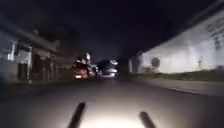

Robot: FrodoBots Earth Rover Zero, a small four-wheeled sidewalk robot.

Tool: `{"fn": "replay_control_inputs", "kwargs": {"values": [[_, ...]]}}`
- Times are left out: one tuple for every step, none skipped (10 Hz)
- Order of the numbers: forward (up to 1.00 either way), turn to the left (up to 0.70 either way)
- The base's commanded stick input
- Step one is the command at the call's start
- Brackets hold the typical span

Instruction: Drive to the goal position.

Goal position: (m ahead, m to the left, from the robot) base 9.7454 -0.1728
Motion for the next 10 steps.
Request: {"fn": "replay_control_inputs", "kwargs": {"values": [[1.0,0.03],[1.0,-0.14],[1.0,-0.37],[1.0,-0.23],[1.0,-0.01],[1.0,0.03],[1.0,0.02],[1.0,-0.37],[1.0,-0.37],[1.0,-0.29]]}}
